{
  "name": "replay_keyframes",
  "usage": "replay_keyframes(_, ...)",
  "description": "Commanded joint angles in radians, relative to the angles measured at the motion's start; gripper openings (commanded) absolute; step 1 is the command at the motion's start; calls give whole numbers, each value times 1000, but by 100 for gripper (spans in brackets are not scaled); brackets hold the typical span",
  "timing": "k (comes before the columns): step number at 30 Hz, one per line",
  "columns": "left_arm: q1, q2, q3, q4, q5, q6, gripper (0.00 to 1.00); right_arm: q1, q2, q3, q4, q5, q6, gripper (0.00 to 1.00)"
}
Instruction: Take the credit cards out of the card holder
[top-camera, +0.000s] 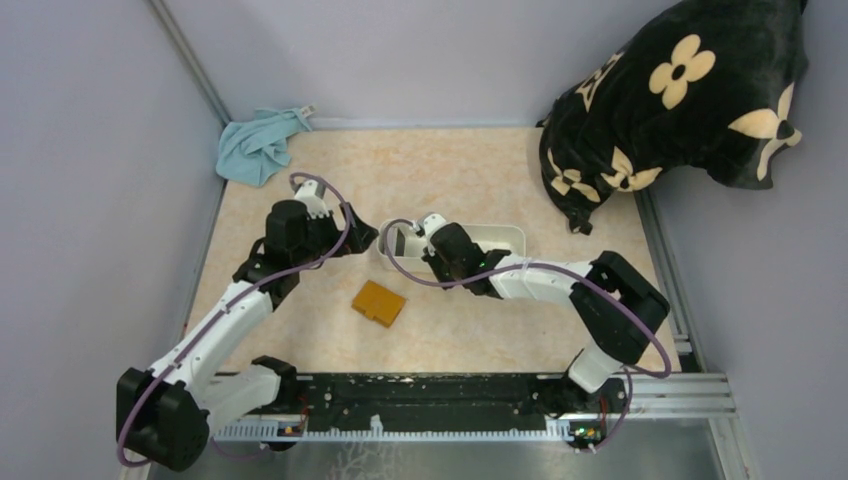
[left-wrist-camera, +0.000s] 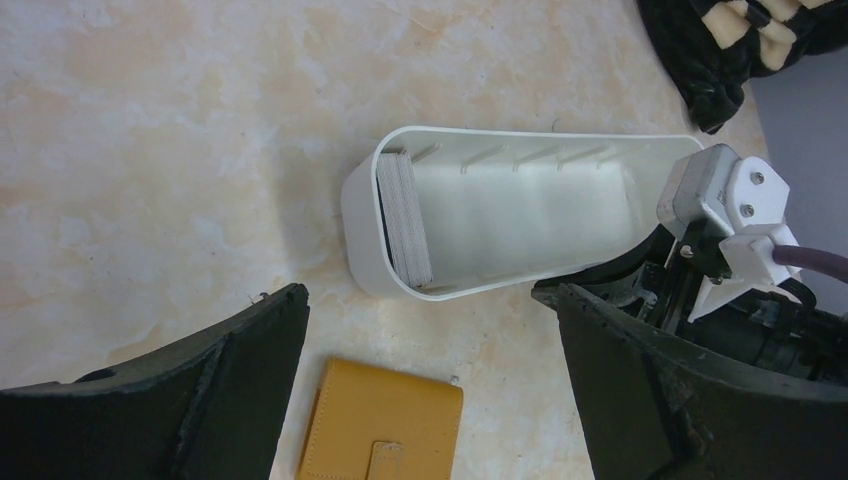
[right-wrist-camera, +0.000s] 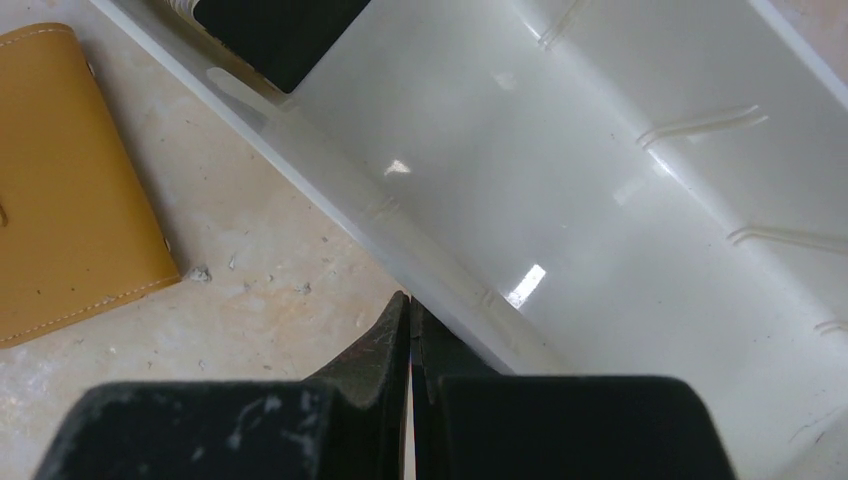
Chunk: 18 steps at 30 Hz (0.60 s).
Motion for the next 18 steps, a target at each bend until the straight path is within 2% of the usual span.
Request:
replay_keyframes(1, -1, -34, 35, -35, -18, 25, 100, -5, 40, 66, 68, -13, -5, 0)
replay_keyframes(18, -1, -65, 43, -81, -36, 34, 100, -26, 223, 201, 107, -46, 5, 0)
